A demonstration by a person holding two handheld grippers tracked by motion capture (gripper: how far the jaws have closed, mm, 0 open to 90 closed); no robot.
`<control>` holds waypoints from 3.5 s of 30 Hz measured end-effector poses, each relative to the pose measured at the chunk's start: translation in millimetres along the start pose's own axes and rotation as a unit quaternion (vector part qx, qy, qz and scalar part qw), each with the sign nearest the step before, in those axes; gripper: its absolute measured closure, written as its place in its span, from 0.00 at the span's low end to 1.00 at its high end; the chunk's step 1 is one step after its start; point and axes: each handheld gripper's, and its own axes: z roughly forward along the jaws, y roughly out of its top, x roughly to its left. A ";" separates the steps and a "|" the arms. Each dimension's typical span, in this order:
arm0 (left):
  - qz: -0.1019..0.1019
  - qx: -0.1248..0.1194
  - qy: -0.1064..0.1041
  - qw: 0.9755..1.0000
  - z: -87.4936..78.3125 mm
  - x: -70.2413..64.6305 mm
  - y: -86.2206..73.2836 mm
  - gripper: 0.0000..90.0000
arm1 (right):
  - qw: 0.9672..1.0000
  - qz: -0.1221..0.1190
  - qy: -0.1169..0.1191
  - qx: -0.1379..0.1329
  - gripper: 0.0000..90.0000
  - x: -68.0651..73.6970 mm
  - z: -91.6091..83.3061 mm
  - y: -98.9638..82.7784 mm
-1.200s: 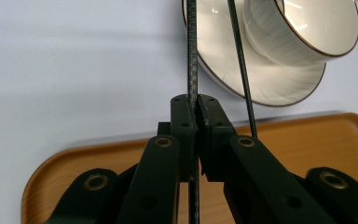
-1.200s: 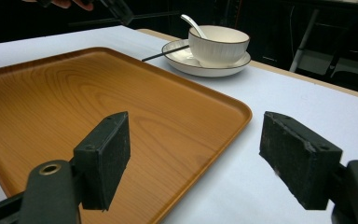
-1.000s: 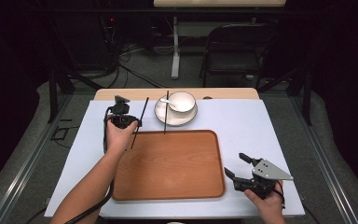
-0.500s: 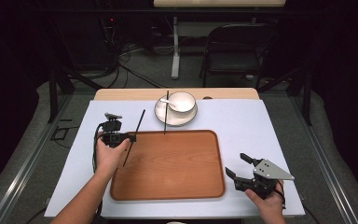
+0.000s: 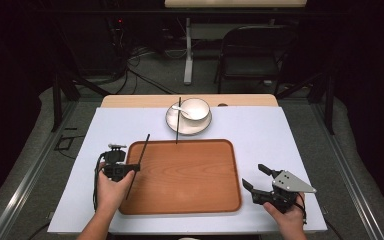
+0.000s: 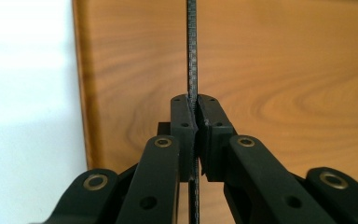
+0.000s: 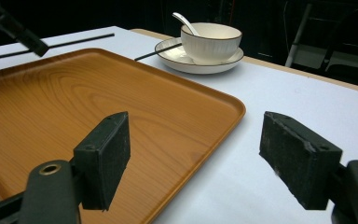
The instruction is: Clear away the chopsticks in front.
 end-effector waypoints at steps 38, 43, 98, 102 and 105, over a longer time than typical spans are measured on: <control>0.003 0.036 0.029 0.999 6.6 2.7 -22.4 0.90 | 1.000 -0.020 0.002 -0.001 0.25 3.0 0.2 2.1; 0.003 0.032 0.026 0.999 5.9 3.6 -22.0 0.85 | 1.000 -0.016 0.001 -0.002 0.25 3.1 -0.4 2.0; 0.017 -0.050 0.002 0.999 42.4 -19.2 163.4 0.50 | 1.000 -0.022 -0.002 -0.002 0.25 3.1 -4.4 0.8; 0.023 -0.052 -0.002 0.998 51.5 -29.8 169.4 0.51 | 1.000 -0.023 -0.002 -0.001 0.25 3.5 -5.3 1.1; 0.023 -0.055 -0.007 0.998 57.5 -35.8 172.4 0.55 | 1.000 -0.022 -0.003 -0.002 0.25 3.5 -5.4 1.1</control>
